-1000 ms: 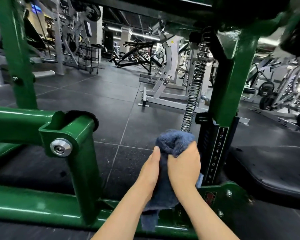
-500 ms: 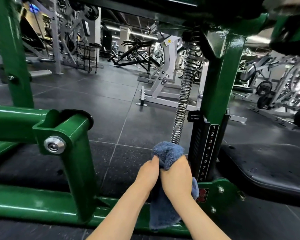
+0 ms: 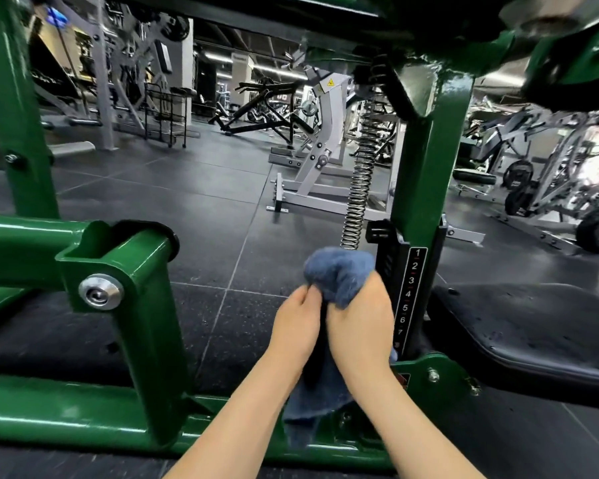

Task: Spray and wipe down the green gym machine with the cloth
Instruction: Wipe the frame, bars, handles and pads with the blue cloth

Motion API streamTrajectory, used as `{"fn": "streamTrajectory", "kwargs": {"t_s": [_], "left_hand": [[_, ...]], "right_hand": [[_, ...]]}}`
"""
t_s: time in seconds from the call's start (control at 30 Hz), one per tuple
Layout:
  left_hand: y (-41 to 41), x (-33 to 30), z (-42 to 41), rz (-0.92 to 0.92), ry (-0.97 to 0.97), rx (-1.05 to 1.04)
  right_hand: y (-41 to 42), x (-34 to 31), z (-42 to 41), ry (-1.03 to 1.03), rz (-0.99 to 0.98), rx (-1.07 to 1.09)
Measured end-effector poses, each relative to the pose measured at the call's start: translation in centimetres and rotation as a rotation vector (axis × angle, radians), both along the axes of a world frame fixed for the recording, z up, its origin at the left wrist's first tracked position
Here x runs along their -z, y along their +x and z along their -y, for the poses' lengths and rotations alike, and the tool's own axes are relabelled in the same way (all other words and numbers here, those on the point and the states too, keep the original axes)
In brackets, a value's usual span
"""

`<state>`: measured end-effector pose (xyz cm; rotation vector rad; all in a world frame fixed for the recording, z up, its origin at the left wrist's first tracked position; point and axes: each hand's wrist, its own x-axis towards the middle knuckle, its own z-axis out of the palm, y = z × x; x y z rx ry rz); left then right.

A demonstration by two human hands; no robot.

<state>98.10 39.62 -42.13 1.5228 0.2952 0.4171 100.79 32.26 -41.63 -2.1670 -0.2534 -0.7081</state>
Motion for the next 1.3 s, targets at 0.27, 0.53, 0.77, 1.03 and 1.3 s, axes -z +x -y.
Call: {"fn": "streamTrajectory", "kwargs": {"t_s": [0.27,0.53,0.77,1.03,1.3], "left_hand": [[0.8,-0.1,0.4,-0.093,-0.063,0.098],[0.8,0.2,1.3,0.146,0.064,-0.165],[-0.5,1.1,2.6,-0.012,0.186,-0.211],[-2.3,3.6,1.7,-0.354,0.574,0.173],[-2.2,0.6,2.4,-0.061,0.323,0.074]], "right_hand": [[0.0,-3.0,-0.2,-0.273,-0.053,0.135],[-2.4,-2.7,2.3,-0.528,0.594,0.139],[-0.1,0.1,4.5,-0.878,0.601,0.173],[-1.1,4.6,5.7,-1.123,0.346,0.059],[-2.6,0.7,11.1,-0.765,0.343,0.131]]}}
